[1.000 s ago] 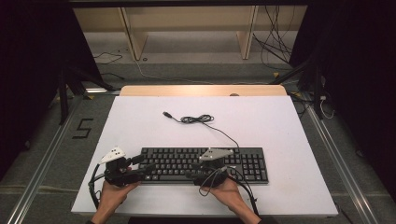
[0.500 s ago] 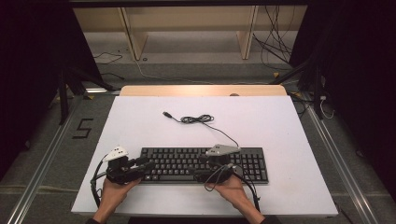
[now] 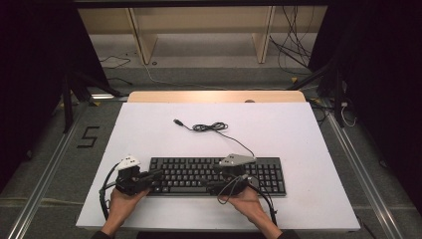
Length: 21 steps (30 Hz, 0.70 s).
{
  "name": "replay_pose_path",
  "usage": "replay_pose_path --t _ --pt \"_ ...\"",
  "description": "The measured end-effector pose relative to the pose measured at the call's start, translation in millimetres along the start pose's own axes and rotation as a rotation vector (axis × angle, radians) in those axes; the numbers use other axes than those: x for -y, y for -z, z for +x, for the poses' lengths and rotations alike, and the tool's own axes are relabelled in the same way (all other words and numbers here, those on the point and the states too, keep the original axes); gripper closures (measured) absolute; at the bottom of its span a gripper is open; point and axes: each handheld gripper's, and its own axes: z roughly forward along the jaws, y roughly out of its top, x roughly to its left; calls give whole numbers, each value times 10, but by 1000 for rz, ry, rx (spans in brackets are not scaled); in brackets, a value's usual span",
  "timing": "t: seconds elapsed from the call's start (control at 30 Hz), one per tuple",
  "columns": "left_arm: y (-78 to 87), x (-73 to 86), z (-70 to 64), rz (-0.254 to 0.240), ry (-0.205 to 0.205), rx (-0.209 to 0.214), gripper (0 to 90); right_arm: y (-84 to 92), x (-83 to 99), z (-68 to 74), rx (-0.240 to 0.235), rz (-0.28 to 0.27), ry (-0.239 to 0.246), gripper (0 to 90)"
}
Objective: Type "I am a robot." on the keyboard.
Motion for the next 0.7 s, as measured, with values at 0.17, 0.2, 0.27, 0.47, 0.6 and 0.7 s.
replay_pose_path --t 0.17,0.2,0.27,0.47,0.6,0.7 --pt "-18 -3 12 12 4 -8 877 2 -1 12 -3 -1 7 316" --pt "-24 -4 15 17 3 -11 883 3 -2 14 -4 -1 8 314" --pt "-38 -1 20 24 3 -14 887 4 -3 17 -7 -3 7 312" --pt "-63 -1 17 40 2 -13 888 16 -6 25 -7 -9 10 305" --pt "-80 1 17 51 -2 -13 888 30 -3 33 -10 -12 10 303" --pt "-82 0 15 53 -3 -13 889 44 -2 36 -11 -14 11 303"
